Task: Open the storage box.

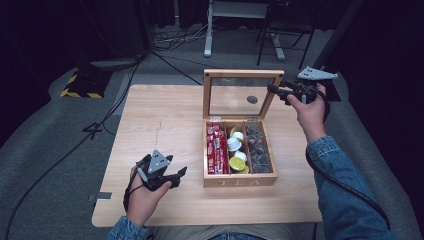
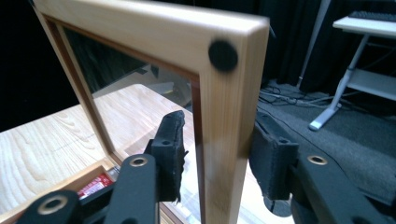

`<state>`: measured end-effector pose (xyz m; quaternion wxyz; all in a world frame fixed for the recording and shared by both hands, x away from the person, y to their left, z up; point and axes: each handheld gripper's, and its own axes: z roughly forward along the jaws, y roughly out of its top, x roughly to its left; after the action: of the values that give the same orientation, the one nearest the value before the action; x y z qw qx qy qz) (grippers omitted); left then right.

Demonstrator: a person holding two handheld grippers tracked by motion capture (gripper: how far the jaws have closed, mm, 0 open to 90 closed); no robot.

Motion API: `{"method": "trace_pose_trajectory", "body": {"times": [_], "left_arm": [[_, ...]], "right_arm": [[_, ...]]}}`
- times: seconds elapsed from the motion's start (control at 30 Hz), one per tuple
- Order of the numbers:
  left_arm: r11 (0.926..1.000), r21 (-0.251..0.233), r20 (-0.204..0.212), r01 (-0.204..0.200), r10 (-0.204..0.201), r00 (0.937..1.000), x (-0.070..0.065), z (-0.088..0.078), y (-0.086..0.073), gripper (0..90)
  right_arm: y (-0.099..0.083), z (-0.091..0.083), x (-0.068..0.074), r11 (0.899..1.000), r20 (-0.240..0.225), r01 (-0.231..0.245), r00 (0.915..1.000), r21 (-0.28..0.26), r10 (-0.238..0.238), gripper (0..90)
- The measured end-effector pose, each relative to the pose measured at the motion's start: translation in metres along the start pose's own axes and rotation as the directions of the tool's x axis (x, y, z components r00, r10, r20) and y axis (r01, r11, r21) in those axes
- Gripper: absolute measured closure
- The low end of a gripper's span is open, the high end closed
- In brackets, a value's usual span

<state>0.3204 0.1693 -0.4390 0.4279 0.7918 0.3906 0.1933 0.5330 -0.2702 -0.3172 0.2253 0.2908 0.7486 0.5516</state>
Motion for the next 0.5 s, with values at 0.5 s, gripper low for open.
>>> {"method": "trace_pose_trajectory", "body": {"times": [0.5], "left_arm": [[0.9999,0.014,0.005,0.009,-0.009,0.9999,0.002,0.002,-0.002,35.5]], "right_arm": [[-0.017,0.031,-0.008,0.998,0.023,-0.040,0.9990,0.052,0.039,37.8]]}}
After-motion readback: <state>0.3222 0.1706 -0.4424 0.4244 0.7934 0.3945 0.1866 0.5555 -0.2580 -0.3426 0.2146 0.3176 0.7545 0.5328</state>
